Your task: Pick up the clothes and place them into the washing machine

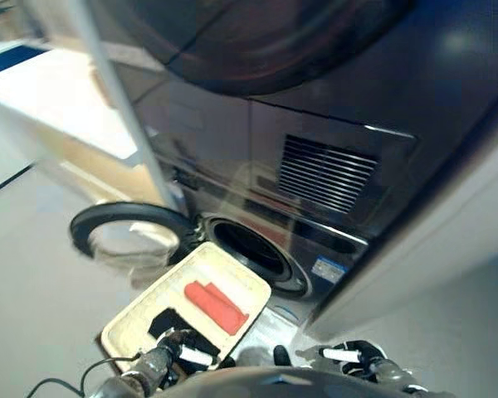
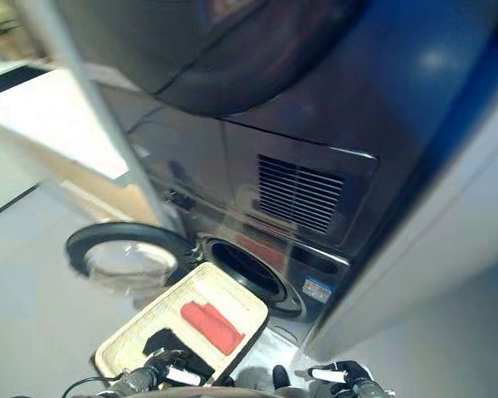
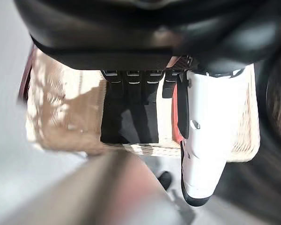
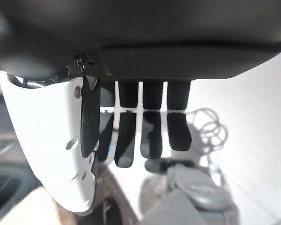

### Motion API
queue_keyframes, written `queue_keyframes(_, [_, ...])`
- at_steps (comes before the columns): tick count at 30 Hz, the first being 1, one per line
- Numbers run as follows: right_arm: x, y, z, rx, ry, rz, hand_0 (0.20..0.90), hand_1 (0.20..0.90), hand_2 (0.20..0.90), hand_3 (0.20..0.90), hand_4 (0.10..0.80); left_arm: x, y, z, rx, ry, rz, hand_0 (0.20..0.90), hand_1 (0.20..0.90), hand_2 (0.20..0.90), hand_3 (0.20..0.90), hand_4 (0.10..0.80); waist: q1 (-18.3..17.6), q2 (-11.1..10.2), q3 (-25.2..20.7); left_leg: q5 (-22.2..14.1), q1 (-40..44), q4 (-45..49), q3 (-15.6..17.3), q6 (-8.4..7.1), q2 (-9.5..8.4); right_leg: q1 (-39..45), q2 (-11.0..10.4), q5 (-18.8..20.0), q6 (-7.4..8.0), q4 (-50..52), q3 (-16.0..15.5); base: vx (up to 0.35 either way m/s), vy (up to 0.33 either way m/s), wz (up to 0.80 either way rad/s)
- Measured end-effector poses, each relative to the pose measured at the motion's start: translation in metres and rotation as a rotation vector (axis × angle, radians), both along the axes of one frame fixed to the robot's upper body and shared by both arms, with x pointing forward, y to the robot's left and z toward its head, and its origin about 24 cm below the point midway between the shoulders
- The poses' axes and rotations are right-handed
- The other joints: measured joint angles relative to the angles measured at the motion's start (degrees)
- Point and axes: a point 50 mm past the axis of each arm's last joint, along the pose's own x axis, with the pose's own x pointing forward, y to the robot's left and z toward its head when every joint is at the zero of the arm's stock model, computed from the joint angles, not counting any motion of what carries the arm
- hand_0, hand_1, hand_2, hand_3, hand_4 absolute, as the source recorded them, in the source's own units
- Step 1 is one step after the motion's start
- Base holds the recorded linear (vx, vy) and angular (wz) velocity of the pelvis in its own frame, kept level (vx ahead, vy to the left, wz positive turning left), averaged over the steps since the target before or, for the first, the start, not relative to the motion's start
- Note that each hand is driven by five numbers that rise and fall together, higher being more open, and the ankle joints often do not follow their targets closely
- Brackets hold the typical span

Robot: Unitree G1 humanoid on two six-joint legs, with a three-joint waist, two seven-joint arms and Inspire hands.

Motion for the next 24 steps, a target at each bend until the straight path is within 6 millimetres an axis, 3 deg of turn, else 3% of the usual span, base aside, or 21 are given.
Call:
queue_keyframes(1, [0.000,0.003,-0.001,0.003,0.009,0.004,0.900,0.900,0.900,0.900,0.800,0.005,0.002,0.002,0.007,-0.017,-0.001,0.900,0.900,0.900,0.900,0.800,1.4,0.3,0.6,-0.2,-0.1,-0.1,2.9,0.32,0.27,-2.4,-2.0,-1.7,-0.85,3.4,-7.4,-0.173,0.163,-1.18])
queue_keyframes(2, [0.000,0.002,-0.001,0.006,0.002,-0.020,0.900,0.900,0.900,0.900,0.800,0.008,0.004,0.003,0.011,-0.024,0.011,0.900,0.900,0.900,0.900,0.800,1.6,1.0,1.4,-0.6,-0.6,0.5,4.3,0.62,0.59,-3.4,-3.9,-3.1,-0.09,7.1,-13.1,-0.117,0.110,-1.08])
queue_keyframes(3, [0.000,-0.001,0.000,0.001,0.000,-0.021,0.900,0.900,0.900,0.900,0.800,0.010,0.008,0.004,0.018,-0.029,0.019,0.900,0.900,0.900,0.900,0.800,1.6,1.4,1.7,-0.8,-0.7,0.7,5.4,0.69,1.06,-3.0,-4.5,-5.5,1.39,11.1,-17.1,-0.009,0.043,-0.77])
queue_keyframes(5, [0.000,-0.001,0.000,-0.006,0.013,-0.001,0.900,0.900,0.900,0.900,0.800,0.007,0.022,0.006,0.052,-0.021,0.016,0.900,0.900,0.900,0.900,0.800,2.9,0.6,1.1,-1.6,-0.2,-0.2,7.8,-0.34,1.60,-0.5,-4.7,-7.4,2.61,11.0,-18.6,0.082,-0.029,-0.79])
queue_keyframes(8, [0.004,-0.008,0.003,-0.022,0.005,0.003,0.900,0.900,0.900,0.900,0.800,-0.006,0.031,0.004,0.081,0.019,0.000,0.900,0.900,0.900,0.900,0.800,3.3,0.8,0.9,-1.3,-0.2,-0.2,7.0,-1.94,2.57,3.4,-2.7,-4.9,1.58,2.8,-18.6,0.094,-0.034,-0.40])
queue_keyframes(10, [-0.007,-0.017,0.004,-0.045,0.030,-0.003,0.900,0.900,0.900,0.900,0.800,-0.008,0.030,0.004,0.092,0.023,-0.044,0.900,0.900,0.900,0.900,0.800,3.3,1.2,0.0,-1.1,-0.3,0.0,6.6,-2.46,3.24,4.2,-1.8,-4.3,0.95,1.3,-18.9,0.073,-0.002,0.07])
queue_keyframes(15, [-0.019,-0.043,0.014,-0.114,0.030,0.006,0.900,0.900,0.900,0.900,0.800,0.011,0.039,0.014,0.231,-0.034,-0.501,0.900,0.900,0.900,0.900,0.800,2.8,1.5,-0.6,-0.6,-1.2,0.3,5.4,-2.90,3.89,4.1,-1.0,-4.7,0.32,1.4,-19.9,0.056,-0.009,0.12])
queue_keyframes(16, [-0.018,-0.046,0.017,-0.120,0.006,0.017,0.900,0.900,0.900,0.900,0.800,0.012,0.052,0.019,0.288,-0.034,-0.620,0.900,0.900,0.900,0.900,0.800,2.5,1.1,-0.8,-0.6,-1.3,0.1,5.1,-3.08,4.07,4.0,-0.8,-4.8,0.11,1.3,-20.2,0.021,-0.014,0.08])
queue_keyframes(21, [-0.024,-0.045,0.018,-0.123,-0.007,0.062,0.900,0.900,0.900,0.900,0.800,0.017,0.103,0.041,0.495,-0.016,-0.853,0.900,0.900,0.900,0.900,0.800,1.7,-0.6,-1.1,-0.5,-2.4,0.0,4.2,-3.57,4.48,3.6,-0.4,-5.0,-0.60,1.3,-20.6,-0.066,-0.018,0.09])
queue_keyframes(24, [-0.011,-0.040,0.021,-0.113,-0.067,0.088,0.900,0.900,0.900,0.900,0.800,0.035,0.123,0.060,0.598,-0.057,-0.925,0.900,0.900,0.900,0.900,0.800,1.6,-1.9,0.0,0.0,-6.5,1.5,3.3,-3.72,4.56,-0.3,-0.2,-5.1,-1.00,3.1,-21.2,-0.347,-0.033,0.18])
